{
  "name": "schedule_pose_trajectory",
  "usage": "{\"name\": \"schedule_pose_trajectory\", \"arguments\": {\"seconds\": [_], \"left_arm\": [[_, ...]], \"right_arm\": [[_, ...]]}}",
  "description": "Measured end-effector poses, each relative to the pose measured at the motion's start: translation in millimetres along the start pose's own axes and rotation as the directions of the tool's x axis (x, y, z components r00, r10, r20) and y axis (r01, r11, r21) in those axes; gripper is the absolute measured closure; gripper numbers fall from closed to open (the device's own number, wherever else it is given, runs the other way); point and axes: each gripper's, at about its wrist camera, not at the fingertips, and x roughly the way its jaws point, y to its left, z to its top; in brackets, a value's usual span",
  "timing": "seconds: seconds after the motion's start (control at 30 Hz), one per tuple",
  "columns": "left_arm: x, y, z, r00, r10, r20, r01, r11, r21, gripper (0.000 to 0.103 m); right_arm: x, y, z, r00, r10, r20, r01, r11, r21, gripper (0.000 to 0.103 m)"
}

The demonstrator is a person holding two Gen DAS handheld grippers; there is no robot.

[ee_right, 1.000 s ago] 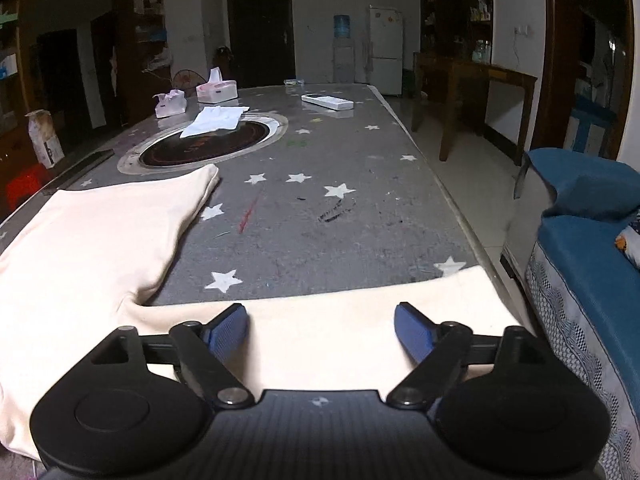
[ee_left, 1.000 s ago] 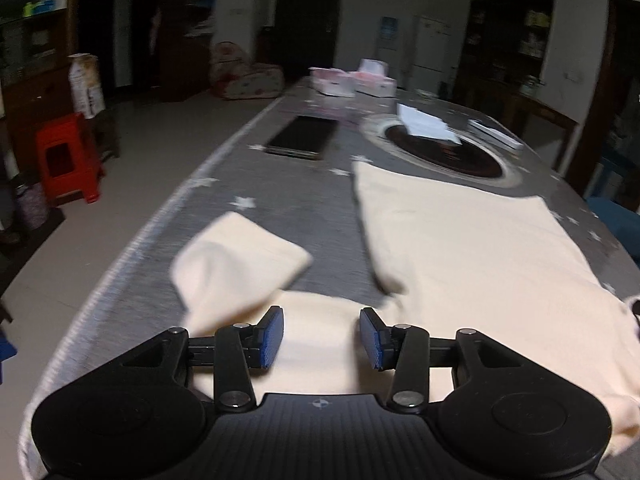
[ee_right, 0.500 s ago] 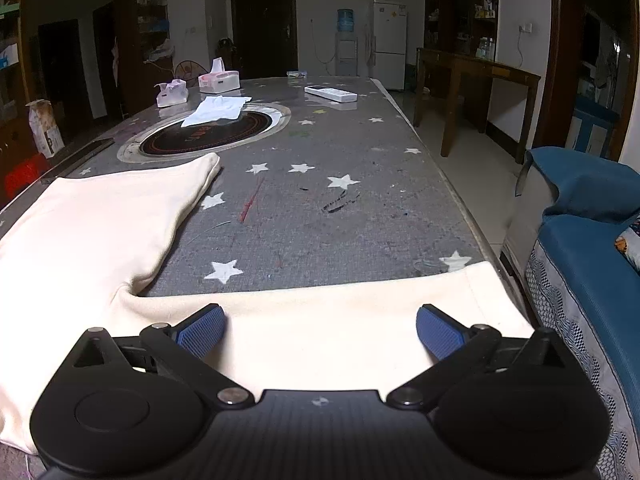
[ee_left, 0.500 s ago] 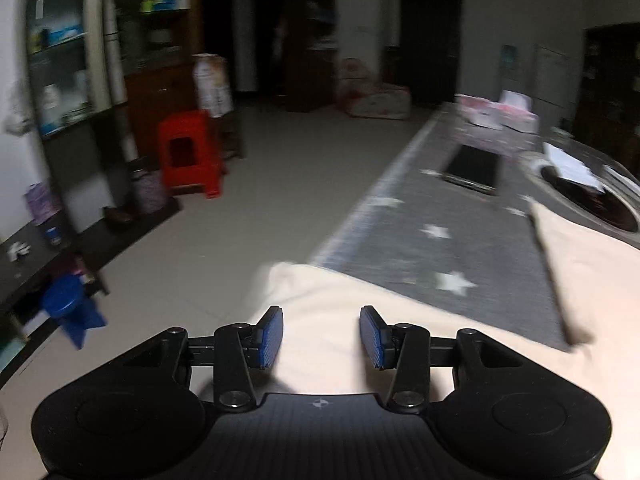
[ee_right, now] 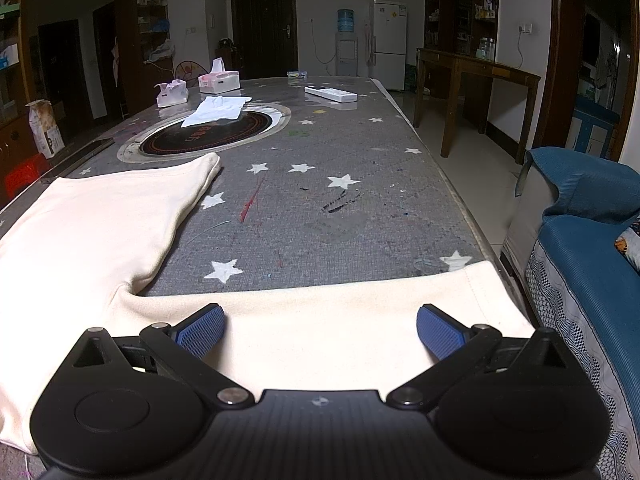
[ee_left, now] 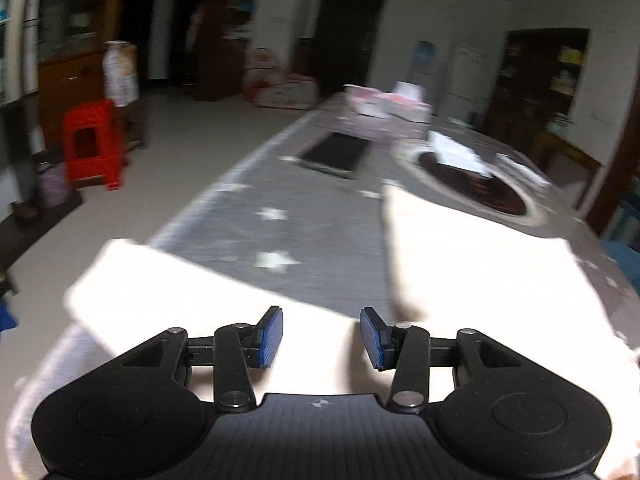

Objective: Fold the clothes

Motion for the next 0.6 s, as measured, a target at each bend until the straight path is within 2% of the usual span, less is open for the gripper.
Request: {"name": "schedule_pose_trajectory", "arguments": {"seconds": [0.13,0.27,0.37,0.47,0.6], "left_arm": [[4.0,-18.1,-2.3,0.999,-0.042,0.003,0.042,0.998,0.038,0.059],[9.8,-23.4,-5.6,1.0,0.021,-0.001,-0.021,0.996,0.092,0.057],[9.2,-22.9,-5.9,0.999,0.041,-0.003,-0.041,0.994,0.099,0.057],[6.0,-19.4,-2.0,0.999,0.035,-0.021,-0.034,0.997,0.067,0.056],[8.2,-28.0,6.4,1.0,0.016,0.001,-0.016,0.997,0.078,0.059]], "right_arm": [[-0.1,0.0,-0.1,1.0,0.0,0.0,0.0,1.0,0.0,0.0],[-0.1,0.1,-0.3,1.0,0.0,0.0,0.0,1.0,0.0,0.0],[-0.1,0.1,-0.4,1.0,0.0,0.001,0.0,1.0,0.0,0.0],[-0.3,0.2,-0.4,1.0,0.001,0.001,-0.001,1.0,0.001,0.0],[-0.3,0.2,-0.5,1.0,0.001,0.001,-0.001,1.0,0.001,0.0]]}}
